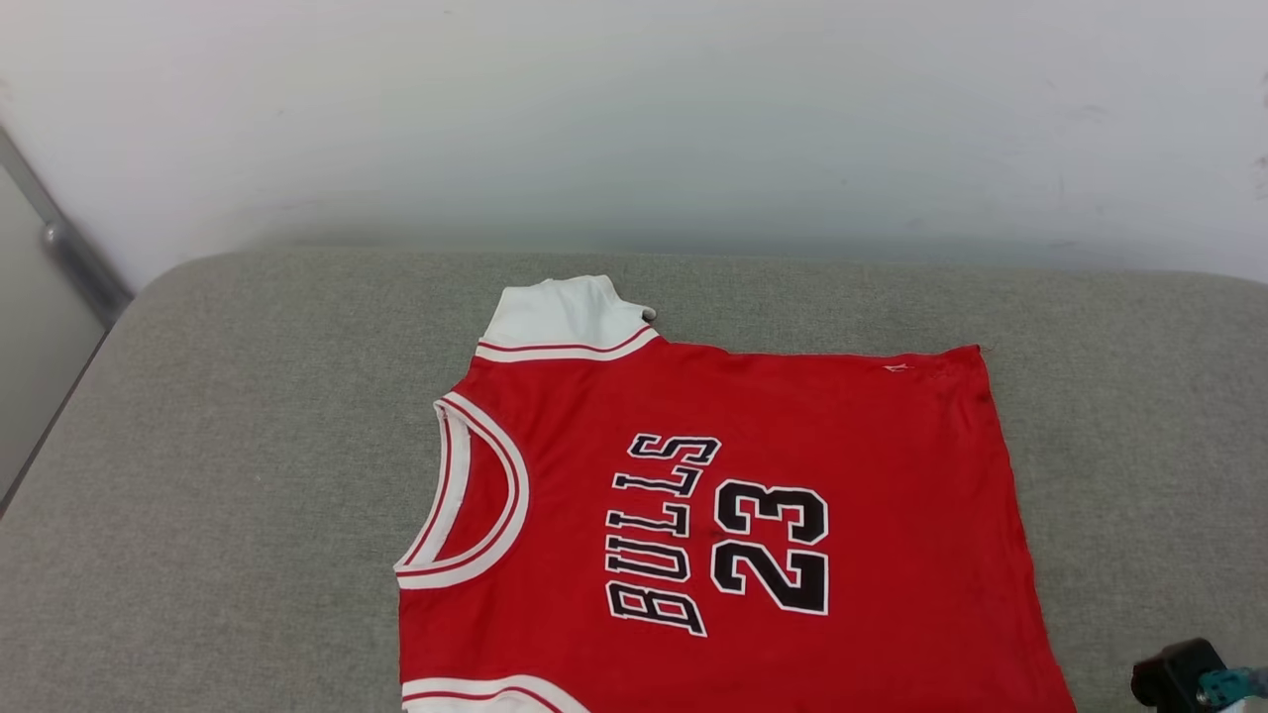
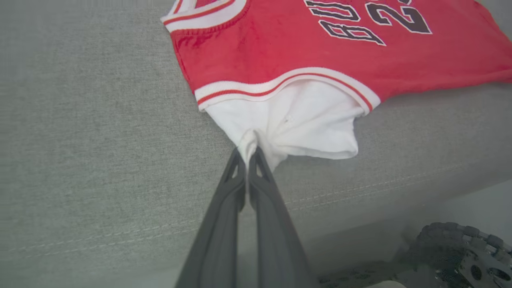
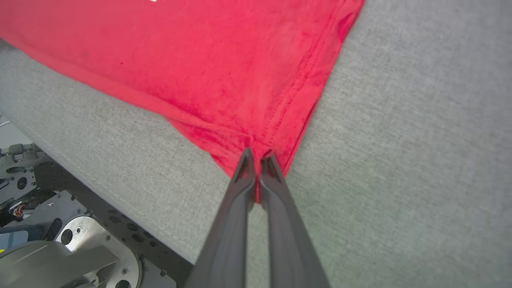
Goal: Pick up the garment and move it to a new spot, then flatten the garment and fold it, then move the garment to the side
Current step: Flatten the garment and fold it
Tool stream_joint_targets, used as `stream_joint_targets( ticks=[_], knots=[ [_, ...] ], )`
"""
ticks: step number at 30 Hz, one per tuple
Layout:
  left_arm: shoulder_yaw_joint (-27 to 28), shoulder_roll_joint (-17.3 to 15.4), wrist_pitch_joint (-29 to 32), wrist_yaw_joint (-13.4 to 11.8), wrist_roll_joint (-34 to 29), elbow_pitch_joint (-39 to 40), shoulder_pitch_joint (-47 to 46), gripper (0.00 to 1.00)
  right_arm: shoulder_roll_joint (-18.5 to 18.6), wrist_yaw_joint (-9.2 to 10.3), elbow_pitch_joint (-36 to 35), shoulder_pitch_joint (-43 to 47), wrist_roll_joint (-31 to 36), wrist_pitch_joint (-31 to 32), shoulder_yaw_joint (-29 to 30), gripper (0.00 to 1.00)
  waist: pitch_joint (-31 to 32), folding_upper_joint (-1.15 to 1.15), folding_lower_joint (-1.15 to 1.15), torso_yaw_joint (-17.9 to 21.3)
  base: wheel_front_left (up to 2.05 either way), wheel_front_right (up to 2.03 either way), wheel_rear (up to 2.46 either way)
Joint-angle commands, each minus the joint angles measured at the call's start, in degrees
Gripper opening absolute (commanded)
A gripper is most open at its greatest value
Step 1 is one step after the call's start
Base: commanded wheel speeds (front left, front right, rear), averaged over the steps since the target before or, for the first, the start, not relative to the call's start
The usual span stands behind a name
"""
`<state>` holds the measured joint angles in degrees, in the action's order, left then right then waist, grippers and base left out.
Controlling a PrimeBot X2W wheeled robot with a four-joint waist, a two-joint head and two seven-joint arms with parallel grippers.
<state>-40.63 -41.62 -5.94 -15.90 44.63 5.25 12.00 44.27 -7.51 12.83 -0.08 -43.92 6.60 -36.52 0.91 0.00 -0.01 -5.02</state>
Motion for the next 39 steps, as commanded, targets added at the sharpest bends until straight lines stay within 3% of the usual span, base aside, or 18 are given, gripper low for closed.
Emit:
stream_joint_targets(
  ticks=[1, 6, 20, 29, 39],
  knots=[
    [0.3, -0.2, -0.4, -0.2, -0.6, 0.3, -1.3, 0.0, -0.6, 0.04, -1.0, 0.8, 0.9, 0.7, 1.7, 0.0, -0.2, 0.0, 0.01, -0.1, 0.0, 0.0, 0.0],
    [0.7, -0.3, -0.9, 0.7, -2.2, -0.2, -4.9, 0.0, -1.8, 0.04, -3.6, 0.8, 3.0, 2.9, 5.7, 0.0, -1.3, 0.0, 0.01, -0.2, 0.0, 0.0, 0.0],
    [3.4, -1.2, 1.1, 7.4, -7.1, -5.2, -25.9, 0.0, -4.3, 0.04, -10.8, -6.1, 6.1, 7.9, 15.4, 0.0, -10.4, 0.0, 0.01, 1.7, 0.0, 0.0, 0.0],
    [3.1, 1.5, 1.7, 11.2, -8.9, -13.6, -36.4, 0.0, -5.9, 0.04, -9.7, -12.3, 6.6, 8.7, 15.6, 0.0, -17.3, 0.0, 0.01, 3.7, 0.0, 0.0, 0.0],
    [0.7, 5.4, 1.3, 16.2, -8.6, -27.5, -41.2, 0.0, -6.9, 0.04, -4.3, -17.7, 6.2, 9.8, 11.0, 0.0, -21.5, 0.0, 0.01, 4.2, 0.0, 0.0, 0.0]
  ],
)
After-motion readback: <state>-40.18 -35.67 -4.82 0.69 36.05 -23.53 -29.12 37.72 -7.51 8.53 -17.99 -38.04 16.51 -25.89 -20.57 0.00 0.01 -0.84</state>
